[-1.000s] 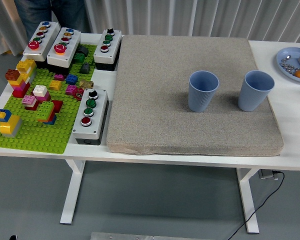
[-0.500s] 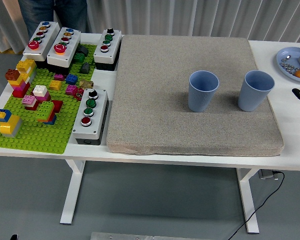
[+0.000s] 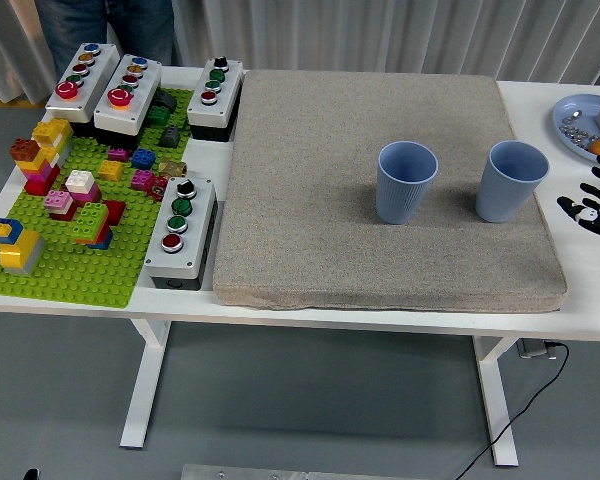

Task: Pick cup pour cup place

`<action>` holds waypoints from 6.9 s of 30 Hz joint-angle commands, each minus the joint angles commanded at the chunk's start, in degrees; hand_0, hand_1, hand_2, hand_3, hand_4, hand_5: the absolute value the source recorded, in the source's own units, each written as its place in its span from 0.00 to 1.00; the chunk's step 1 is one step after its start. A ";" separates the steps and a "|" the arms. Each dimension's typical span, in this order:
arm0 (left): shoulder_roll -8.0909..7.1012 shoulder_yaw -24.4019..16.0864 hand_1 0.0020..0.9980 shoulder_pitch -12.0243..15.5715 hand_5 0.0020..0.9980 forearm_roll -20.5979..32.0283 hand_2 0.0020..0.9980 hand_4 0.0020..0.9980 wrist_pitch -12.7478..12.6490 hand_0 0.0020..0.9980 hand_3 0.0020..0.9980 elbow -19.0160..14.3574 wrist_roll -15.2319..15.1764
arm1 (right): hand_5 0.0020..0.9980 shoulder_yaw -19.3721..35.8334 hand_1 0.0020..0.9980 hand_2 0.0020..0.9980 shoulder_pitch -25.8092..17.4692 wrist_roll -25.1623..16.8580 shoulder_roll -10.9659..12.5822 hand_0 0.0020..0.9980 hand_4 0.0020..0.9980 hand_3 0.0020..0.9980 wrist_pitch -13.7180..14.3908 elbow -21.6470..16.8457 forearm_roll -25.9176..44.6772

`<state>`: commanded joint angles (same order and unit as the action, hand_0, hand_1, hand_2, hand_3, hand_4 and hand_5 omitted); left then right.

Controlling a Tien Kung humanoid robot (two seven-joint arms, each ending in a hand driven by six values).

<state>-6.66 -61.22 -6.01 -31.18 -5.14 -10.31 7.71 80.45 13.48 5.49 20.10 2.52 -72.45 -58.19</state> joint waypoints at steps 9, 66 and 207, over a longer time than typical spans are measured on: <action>0.06 0.15 0.66 -0.07 0.97 -0.04 0.73 0.45 0.07 0.71 0.66 0.00 0.05 | 0.31 -0.09 0.89 0.99 0.20 0.03 -0.77 0.93 0.86 0.98 -0.15 0.97 0.07; 0.24 2.03 0.66 -0.62 0.97 1.11 0.73 0.45 0.36 0.71 0.66 0.00 -0.12 | 0.31 -4.32 0.88 0.98 5.72 -2.46 -6.33 0.93 0.85 0.96 -0.31 8.56 0.82; 0.58 3.01 0.66 -2.04 0.98 0.97 0.73 0.46 0.59 0.71 0.66 0.00 -0.30 | 0.32 -6.04 0.88 0.98 11.96 -3.07 -10.59 0.92 0.83 0.95 -0.36 16.20 0.63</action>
<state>-6.08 -58.20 -8.04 -30.20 -4.55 -10.31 7.41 74.40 25.44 2.42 9.50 2.16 -56.25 -57.56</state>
